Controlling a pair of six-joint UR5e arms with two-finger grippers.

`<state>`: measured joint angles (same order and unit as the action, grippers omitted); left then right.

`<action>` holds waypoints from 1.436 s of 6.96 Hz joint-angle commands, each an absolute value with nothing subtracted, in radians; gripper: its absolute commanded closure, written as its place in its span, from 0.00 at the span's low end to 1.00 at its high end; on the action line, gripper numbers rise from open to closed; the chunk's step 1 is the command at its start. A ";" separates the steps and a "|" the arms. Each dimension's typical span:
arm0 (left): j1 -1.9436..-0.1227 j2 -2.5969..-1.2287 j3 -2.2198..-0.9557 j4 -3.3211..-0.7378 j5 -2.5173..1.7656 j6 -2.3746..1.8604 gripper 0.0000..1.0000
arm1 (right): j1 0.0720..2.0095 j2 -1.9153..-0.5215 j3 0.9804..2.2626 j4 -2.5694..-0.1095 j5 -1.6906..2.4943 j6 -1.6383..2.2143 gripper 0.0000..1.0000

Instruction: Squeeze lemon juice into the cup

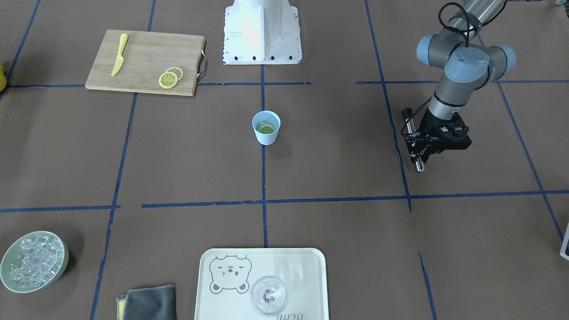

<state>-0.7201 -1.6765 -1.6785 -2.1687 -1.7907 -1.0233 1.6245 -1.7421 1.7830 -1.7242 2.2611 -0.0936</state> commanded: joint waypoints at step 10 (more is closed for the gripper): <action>-1.520 -1.585 -1.691 -1.537 -2.241 0.083 0.00 | 1.624 -1.750 1.764 -1.724 2.310 -0.094 0.00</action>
<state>-1.4928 -1.6027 -1.7162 -1.6172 -2.2346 0.0601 1.6242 -1.7490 1.7527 -1.7245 2.2760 -0.0919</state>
